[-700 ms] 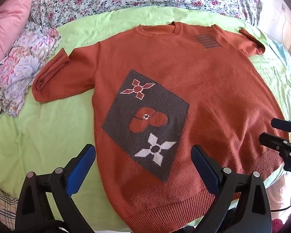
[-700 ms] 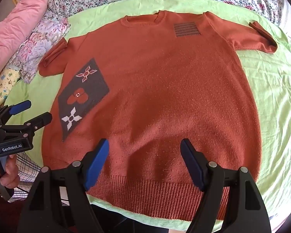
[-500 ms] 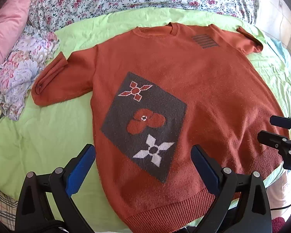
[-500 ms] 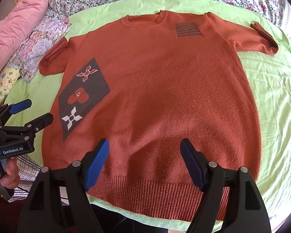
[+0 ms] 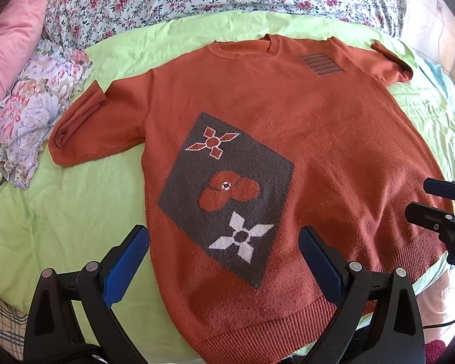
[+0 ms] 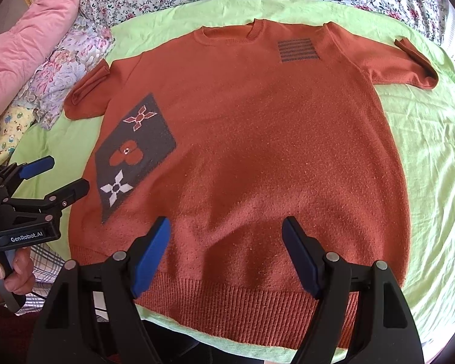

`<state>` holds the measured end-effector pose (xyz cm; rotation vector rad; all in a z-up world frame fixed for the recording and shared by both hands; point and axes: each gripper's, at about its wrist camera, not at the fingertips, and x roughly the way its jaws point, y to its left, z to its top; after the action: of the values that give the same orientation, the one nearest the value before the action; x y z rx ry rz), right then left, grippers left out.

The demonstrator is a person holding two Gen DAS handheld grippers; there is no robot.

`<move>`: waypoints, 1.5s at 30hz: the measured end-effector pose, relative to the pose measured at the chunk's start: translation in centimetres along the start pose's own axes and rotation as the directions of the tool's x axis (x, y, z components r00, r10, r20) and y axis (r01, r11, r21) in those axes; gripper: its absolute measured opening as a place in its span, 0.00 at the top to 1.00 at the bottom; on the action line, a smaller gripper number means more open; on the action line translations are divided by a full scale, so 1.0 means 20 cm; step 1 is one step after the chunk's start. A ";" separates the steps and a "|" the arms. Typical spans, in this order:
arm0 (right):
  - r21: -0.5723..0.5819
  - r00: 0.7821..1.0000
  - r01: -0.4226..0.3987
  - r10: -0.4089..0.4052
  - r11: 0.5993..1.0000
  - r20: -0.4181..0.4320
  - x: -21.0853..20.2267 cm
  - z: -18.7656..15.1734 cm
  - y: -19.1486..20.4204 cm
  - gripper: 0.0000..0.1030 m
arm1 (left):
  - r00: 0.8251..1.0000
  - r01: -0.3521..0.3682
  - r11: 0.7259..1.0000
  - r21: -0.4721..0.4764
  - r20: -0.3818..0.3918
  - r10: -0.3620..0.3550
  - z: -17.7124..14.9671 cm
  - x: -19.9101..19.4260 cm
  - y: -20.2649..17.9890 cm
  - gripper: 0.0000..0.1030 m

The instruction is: Fold small clothes

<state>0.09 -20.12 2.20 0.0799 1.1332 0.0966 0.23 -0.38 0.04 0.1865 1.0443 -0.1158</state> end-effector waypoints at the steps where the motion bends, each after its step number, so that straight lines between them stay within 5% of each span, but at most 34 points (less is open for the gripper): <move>1: -0.005 1.000 0.011 -0.012 1.000 -0.011 0.00 0.00 0.00 0.26 | 1.000 -0.001 1.000 0.000 0.000 0.001 0.00 0.00 0.00 0.04; 32: 0.025 0.999 -0.033 0.034 0.999 -0.026 0.05 0.07 -0.05 0.26 | 0.997 -0.015 1.000 0.021 -0.071 0.016 0.09 0.14 -0.05 0.04; 45: 0.108 1.000 -0.002 -0.001 0.994 0.027 0.03 0.28 -0.32 0.26 | 0.996 0.024 1.000 -0.019 -0.082 -0.026 0.30 0.27 -0.01 0.04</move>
<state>5.63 -26.56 3.22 0.1776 1.1108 0.0344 7.95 -1.79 -1.71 0.1631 1.1297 -0.1222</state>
